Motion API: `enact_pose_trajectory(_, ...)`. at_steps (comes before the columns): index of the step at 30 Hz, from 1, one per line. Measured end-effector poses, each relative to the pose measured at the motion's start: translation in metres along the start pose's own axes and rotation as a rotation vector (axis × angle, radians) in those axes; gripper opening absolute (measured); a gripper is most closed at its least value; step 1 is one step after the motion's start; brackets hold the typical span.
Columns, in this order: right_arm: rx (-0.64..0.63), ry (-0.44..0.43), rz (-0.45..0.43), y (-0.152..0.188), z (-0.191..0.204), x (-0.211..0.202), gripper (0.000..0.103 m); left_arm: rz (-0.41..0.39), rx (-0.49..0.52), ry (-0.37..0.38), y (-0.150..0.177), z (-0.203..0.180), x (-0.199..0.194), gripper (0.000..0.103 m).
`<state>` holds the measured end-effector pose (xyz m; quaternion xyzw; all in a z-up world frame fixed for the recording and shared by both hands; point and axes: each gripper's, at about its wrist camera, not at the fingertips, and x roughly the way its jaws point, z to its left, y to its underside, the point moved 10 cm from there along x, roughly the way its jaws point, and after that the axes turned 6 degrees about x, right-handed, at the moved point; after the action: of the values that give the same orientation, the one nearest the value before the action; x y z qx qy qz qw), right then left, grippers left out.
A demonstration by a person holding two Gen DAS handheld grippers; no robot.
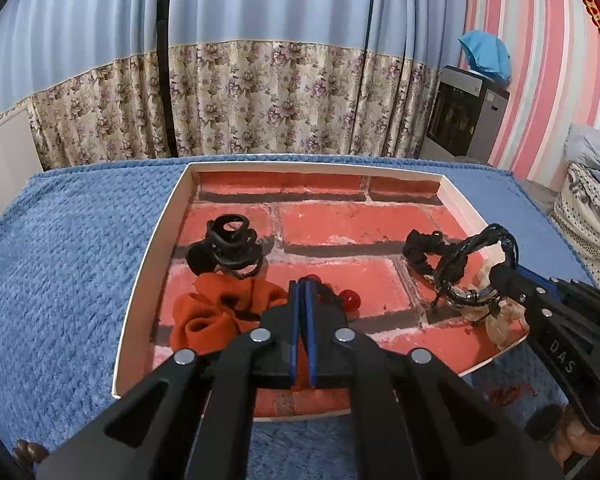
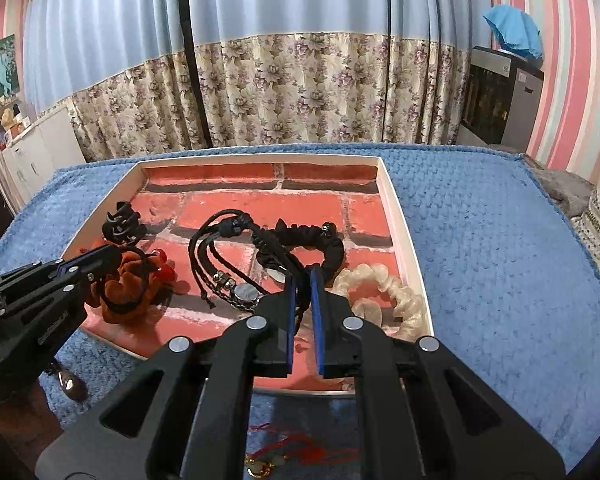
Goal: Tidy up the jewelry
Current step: 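Carry both items over the tray and open both tools to drop them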
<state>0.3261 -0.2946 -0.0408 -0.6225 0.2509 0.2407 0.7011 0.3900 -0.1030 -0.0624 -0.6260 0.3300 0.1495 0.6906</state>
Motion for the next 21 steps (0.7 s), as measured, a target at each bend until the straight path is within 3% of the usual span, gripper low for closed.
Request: enact_pose_trajectory(21,-0.028,0.02,0.024,0.004,0.008,0.007,0.014,0.052,-0.002,-0.011,0.015,-0.002,0.015,0.005)
